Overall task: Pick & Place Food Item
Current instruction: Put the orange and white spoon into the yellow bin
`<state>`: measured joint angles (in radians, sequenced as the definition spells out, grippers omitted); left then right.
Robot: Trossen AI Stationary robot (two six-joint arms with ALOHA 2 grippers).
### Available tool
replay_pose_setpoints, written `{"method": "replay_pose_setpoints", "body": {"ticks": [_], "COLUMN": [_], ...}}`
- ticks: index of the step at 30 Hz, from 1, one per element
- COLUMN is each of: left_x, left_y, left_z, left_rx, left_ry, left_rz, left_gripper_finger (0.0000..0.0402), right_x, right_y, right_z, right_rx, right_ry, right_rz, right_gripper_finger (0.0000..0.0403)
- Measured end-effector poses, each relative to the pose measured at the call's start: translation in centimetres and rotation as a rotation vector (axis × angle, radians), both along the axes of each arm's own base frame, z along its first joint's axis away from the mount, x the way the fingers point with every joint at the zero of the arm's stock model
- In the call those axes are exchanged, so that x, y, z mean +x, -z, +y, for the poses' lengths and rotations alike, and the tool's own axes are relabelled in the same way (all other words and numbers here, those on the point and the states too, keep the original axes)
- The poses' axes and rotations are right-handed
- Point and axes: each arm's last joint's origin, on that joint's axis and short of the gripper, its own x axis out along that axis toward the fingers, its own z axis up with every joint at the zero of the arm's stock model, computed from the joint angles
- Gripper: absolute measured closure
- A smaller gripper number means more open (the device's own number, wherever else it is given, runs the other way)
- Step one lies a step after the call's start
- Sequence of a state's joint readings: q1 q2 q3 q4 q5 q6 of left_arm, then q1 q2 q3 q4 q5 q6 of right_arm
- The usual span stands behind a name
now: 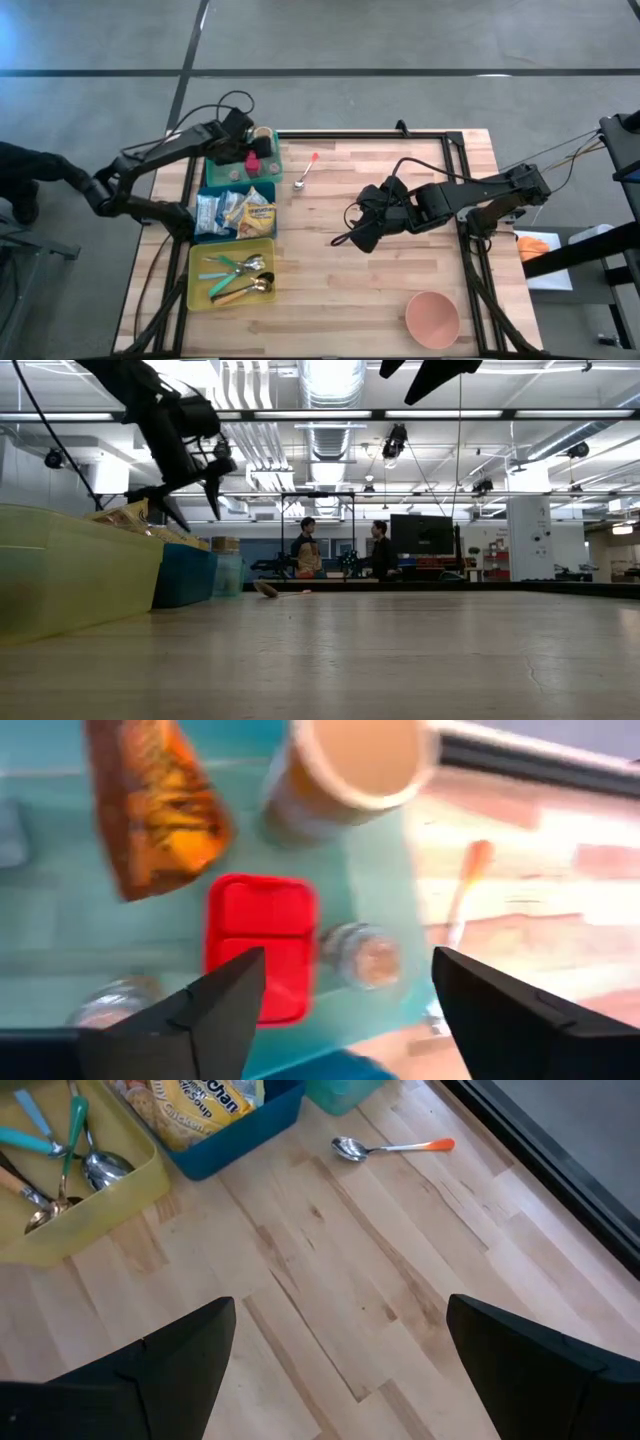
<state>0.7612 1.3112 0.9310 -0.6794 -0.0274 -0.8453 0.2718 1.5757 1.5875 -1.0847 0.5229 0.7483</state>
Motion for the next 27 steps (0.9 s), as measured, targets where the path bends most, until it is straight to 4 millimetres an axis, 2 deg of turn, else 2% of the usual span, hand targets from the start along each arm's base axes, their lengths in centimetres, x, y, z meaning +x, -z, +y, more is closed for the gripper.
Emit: {"method": "replay_pose_setpoints", "body": {"ticks": [5,9,17,20,27], "left_x": [1.1,2.7,6.5,7.3,10.0], "left_y": [-1.1,-2.1,-3.8,-3.5,-2.0], "left_z": [-0.8,-1.1,-0.1,0.5,0.9], "left_rx": [0.053,0.077,0.139,0.111,0.044], "left_ry": [0.069,0.118,0.217,0.243,0.348], "left_rz": [-0.075,-0.1,-0.077,-0.024,0.07], "left_gripper_finger": [0.0135,0.0141,0.0142,0.0142,0.0142], "right_x": [0.0,0.0,-0.4,-0.9,-2.3], "right_y": [0.0,0.0,-0.1,-0.3,-2.1], "right_z": [0.0,0.0,-0.1,-0.2,-0.4], "right_rx": [0.0,0.0,0.024,0.04,0.068], "right_ry": [0.0,0.0,0.034,0.037,-0.086], "right_rz": [0.0,0.0,0.004,0.011,-0.009], "right_gripper_finger": [0.0044,0.0044,0.0044,0.0044,0.0044]}}
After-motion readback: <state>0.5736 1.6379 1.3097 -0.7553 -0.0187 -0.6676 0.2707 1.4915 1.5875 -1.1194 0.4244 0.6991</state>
